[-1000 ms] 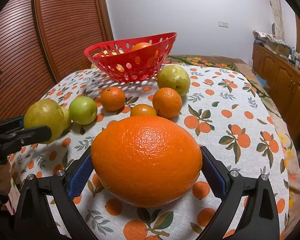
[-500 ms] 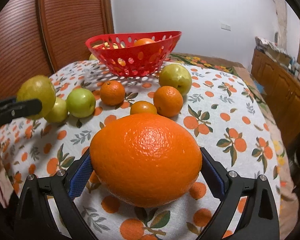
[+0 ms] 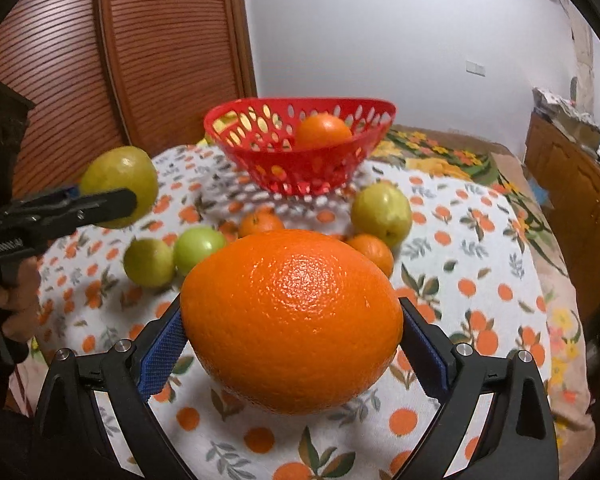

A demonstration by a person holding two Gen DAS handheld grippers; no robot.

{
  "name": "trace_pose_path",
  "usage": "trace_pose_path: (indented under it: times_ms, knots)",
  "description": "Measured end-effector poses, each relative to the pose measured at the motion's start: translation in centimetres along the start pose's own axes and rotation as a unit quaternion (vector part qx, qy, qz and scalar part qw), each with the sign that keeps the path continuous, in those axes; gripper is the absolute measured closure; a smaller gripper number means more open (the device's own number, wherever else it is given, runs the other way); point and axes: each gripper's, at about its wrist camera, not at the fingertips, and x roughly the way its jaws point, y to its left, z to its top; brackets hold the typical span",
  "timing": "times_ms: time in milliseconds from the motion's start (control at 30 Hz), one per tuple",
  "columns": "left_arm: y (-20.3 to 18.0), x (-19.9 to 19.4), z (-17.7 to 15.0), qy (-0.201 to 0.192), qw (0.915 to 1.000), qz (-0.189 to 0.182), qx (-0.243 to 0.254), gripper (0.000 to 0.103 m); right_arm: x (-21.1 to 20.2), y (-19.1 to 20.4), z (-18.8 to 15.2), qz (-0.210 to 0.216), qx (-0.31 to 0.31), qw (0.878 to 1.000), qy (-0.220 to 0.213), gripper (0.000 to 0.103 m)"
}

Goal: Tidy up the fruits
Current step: 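Lower the big orange into the red basket and open the right tool while the left carries the pomelo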

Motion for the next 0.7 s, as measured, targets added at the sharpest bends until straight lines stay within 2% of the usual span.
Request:
trace_pose_path:
  times_ms: [300,700]
  knots:
    - [0.6,0.5,2.7,-0.014,0.9997,0.008,0.017,0.044,-0.4,-0.3,3.9,0.012,-0.005,1.000,-0.021,0.005]
    - [2.3,3.0,6.1,-0.015,0.9996,0.013,0.017,0.044,2.0,-1.1,9.5,0.023,-0.036,0.999,-0.029,0.005]
